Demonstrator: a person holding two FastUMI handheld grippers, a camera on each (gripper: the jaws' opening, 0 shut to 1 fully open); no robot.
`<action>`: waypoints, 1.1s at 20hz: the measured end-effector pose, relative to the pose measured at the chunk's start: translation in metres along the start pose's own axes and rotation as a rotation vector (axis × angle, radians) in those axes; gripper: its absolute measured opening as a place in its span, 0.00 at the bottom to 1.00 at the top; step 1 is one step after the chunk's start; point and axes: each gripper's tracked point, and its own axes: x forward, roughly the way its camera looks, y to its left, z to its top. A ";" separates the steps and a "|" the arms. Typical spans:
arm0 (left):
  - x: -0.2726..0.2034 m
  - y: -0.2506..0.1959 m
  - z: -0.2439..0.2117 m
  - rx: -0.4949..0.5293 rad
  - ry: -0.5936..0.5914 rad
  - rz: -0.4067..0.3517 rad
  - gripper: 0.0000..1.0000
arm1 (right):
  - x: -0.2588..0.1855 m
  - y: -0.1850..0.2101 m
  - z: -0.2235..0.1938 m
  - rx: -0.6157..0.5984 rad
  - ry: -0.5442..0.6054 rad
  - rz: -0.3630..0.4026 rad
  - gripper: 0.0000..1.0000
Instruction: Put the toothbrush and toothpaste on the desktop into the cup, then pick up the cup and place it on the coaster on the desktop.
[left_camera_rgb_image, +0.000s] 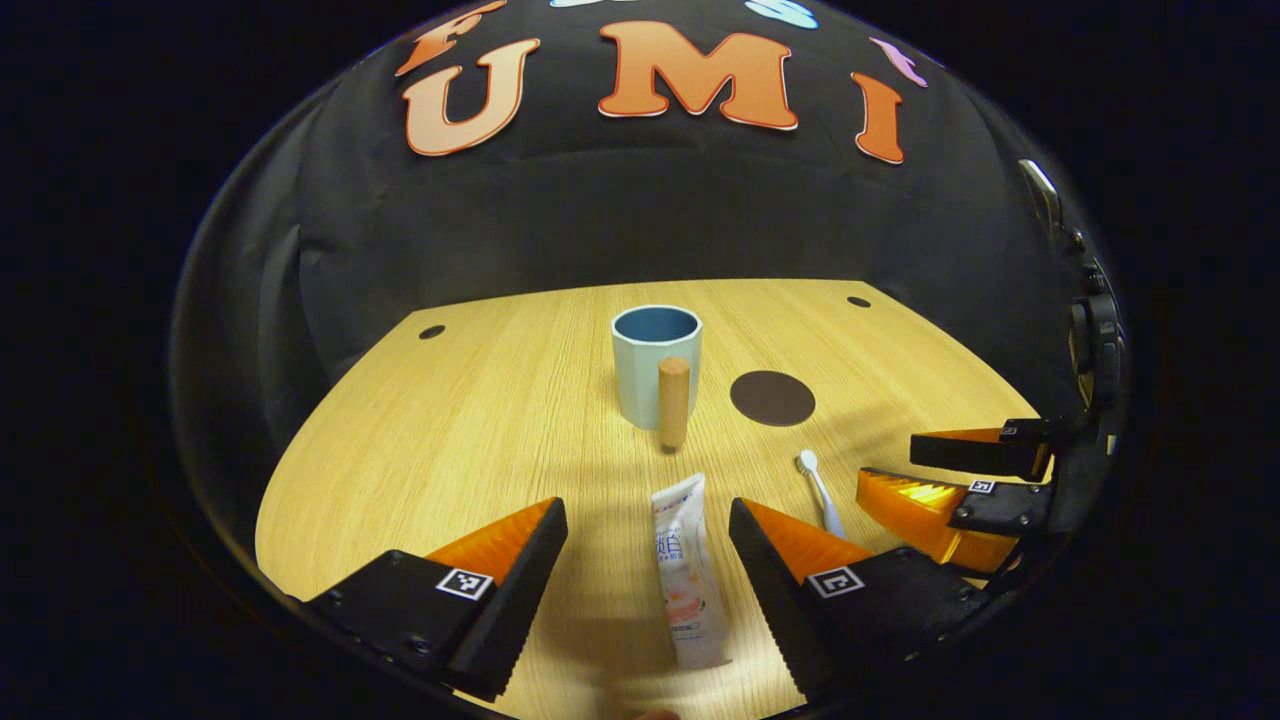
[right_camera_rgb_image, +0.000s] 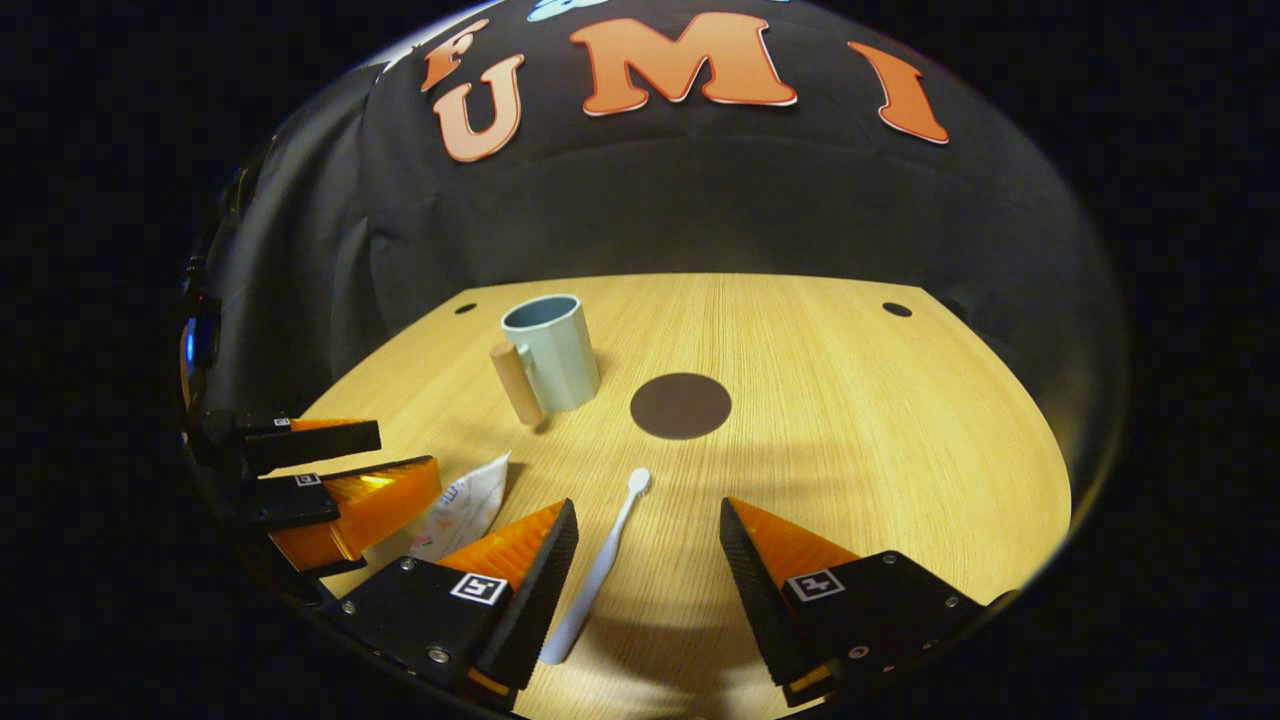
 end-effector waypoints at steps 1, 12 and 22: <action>0.005 0.001 -0.009 -0.003 0.018 -0.001 0.98 | 0.004 0.003 -0.004 -0.002 0.025 -0.002 0.83; 0.016 0.002 -0.035 -0.043 0.105 -0.024 0.98 | 0.035 0.019 -0.028 -0.001 0.132 0.004 0.31; 0.032 -0.015 -0.054 -0.116 0.201 -0.056 0.64 | 0.021 0.019 -0.005 0.182 0.055 0.143 0.05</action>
